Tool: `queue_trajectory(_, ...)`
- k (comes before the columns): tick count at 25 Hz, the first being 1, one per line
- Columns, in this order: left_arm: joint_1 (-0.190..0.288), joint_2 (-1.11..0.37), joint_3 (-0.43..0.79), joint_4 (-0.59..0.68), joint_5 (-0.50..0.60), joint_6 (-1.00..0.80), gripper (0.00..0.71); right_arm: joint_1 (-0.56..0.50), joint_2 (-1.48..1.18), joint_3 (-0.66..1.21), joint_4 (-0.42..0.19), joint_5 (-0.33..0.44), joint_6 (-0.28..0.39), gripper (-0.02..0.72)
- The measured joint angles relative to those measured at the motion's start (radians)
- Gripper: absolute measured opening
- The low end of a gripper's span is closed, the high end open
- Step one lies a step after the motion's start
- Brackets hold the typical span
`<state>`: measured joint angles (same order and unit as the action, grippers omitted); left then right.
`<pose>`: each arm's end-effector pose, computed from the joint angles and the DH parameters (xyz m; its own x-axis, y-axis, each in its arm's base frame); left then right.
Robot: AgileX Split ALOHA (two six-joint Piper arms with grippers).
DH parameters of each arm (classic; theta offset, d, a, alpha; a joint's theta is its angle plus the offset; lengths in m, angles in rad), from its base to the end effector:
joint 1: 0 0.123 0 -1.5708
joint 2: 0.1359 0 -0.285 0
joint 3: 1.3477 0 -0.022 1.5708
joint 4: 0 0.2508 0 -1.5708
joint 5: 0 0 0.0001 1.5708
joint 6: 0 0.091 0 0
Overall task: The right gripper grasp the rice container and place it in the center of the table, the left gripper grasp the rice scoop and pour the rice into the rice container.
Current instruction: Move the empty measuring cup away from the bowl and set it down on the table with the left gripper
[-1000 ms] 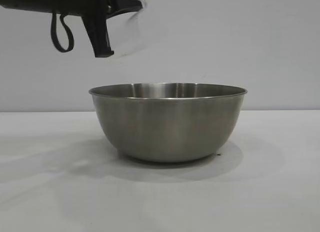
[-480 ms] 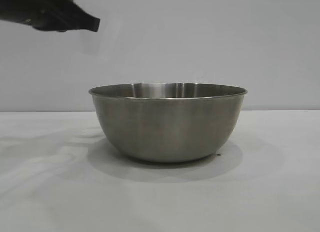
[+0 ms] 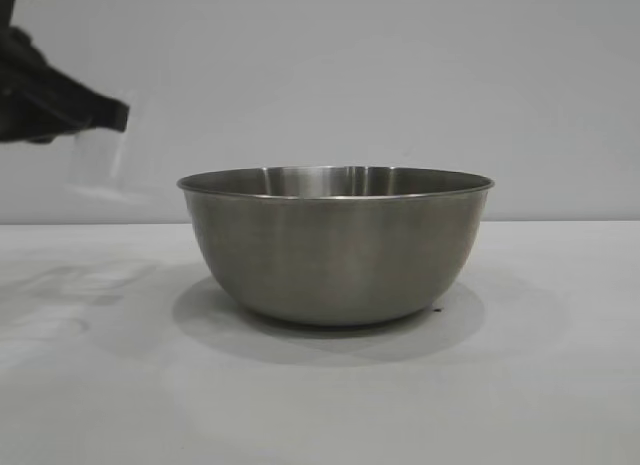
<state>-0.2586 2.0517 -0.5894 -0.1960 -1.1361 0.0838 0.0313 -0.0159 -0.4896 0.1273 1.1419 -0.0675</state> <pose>0.3154 -0.0668 0.0918 -0.2358 0.0628 -0.9698 0.0862 0.9953 0.0435 -0.0103 0.0102 0.2684 -0.5172 -0.0304 -0.8553 -0.1371 0.9894 0.0477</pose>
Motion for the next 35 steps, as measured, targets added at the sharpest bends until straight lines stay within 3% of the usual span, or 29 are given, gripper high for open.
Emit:
queue_trajectory(12,0.002,0.071,-0.002,0.024,-0.029,-0.008,0.000,0.000,0.000,0.000,0.000,0.000,0.000,0.438)
queue_trajectory(13,0.002,0.071,0.000,0.024,-0.029,-0.008,0.049,0.000,0.000,0.000,0.000,0.000,0.000,0.438)
queue_trajectory(14,0.002,0.073,0.005,0.024,-0.026,-0.008,0.049,0.000,0.000,0.000,0.000,0.000,0.000,0.438)
queue_trajectory(15,0.002,0.074,0.012,0.024,-0.023,-0.008,0.120,0.000,0.000,0.000,0.000,0.000,0.000,0.438)
queue_trajectory(19,0.002,0.079,0.040,0.024,-0.020,-0.008,0.265,0.000,0.000,0.000,0.000,0.000,0.000,0.438)
queue_trajectory(23,0.002,0.079,0.068,0.024,-0.020,-0.008,0.257,0.000,0.000,0.000,0.000,0.000,0.000,0.438)
queue_trajectory(24,0.002,0.079,0.078,0.024,-0.020,-0.008,0.298,0.000,0.000,0.000,0.000,0.000,0.000,0.438)
queue_trajectory(35,0.002,0.023,0.266,0.077,-0.028,-0.057,0.283,0.000,0.000,0.000,0.000,0.000,0.000,0.438)
